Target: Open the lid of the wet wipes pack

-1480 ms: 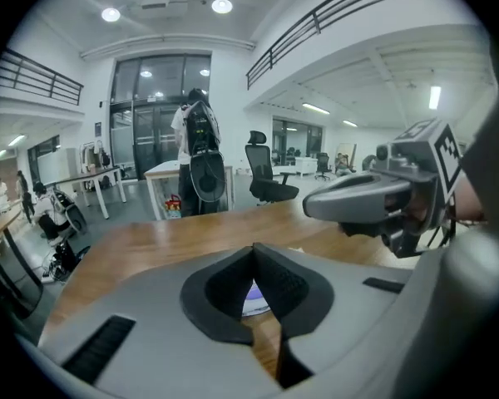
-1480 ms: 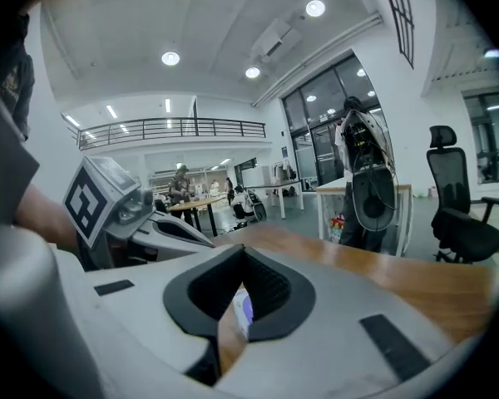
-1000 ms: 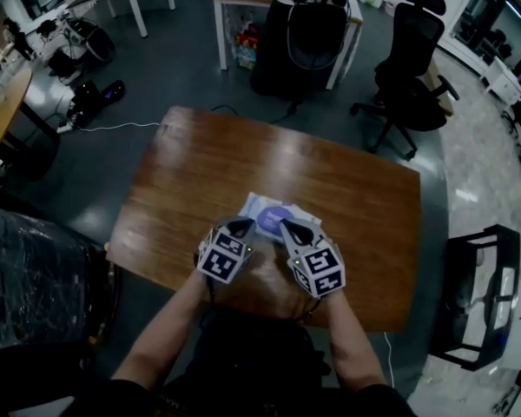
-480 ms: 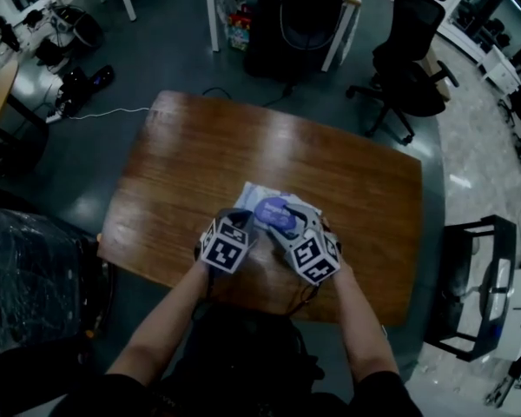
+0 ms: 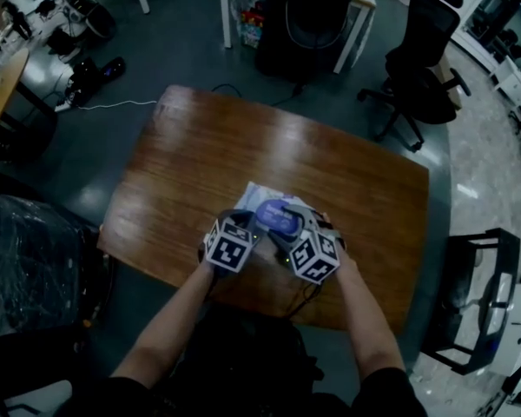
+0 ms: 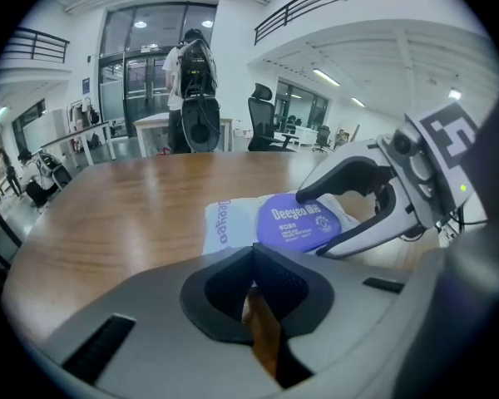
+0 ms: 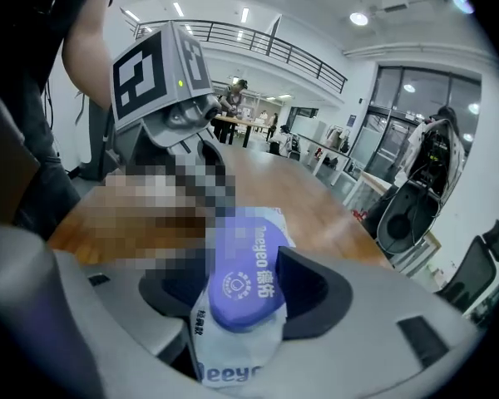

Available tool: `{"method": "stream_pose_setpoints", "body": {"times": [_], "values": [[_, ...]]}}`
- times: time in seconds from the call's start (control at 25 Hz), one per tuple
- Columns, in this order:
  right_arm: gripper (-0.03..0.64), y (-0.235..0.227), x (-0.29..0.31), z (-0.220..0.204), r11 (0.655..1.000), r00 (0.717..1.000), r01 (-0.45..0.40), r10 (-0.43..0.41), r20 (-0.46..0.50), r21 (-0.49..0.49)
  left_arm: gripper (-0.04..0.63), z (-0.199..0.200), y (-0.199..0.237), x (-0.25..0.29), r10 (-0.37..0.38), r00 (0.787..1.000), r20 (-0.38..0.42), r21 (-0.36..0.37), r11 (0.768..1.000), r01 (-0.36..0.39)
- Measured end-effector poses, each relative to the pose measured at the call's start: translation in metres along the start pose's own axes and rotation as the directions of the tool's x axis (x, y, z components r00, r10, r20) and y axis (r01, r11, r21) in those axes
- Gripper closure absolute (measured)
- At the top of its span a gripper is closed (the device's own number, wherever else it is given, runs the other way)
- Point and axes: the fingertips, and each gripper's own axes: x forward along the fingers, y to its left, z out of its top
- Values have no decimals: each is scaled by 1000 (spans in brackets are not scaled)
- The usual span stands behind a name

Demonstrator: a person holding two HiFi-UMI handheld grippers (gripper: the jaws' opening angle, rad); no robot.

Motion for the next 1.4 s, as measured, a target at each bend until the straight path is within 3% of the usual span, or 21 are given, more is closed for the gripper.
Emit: {"method": "stream_pose_setpoints", "body": {"times": [0.24, 0.64, 1.04, 1.28, 1.4], "values": [[351, -2, 6, -3, 1000, 999, -24, 24, -28, -18, 591, -7, 2, 5, 4, 1000, -18, -30, 1000, -4], [376, -7, 8, -11, 987, 993, -108, 112, -32, 121, 591, -12, -8, 14, -47, 997, -66, -58, 997, 43], [377, -14, 5, -6, 944, 978, -208, 208, 26, 256, 591, -15, -8, 18, -48, 996, -74, -59, 997, 43], [393, -22, -10, 4, 954, 984, -178, 167, 66, 242, 591, -15, -6, 19, -44, 996, -78, -67, 997, 39], [432, -27, -22, 15, 964, 988, -138, 117, 101, 229, 591, -15, -7, 19, -53, 996, -77, -77, 996, 47]]}}
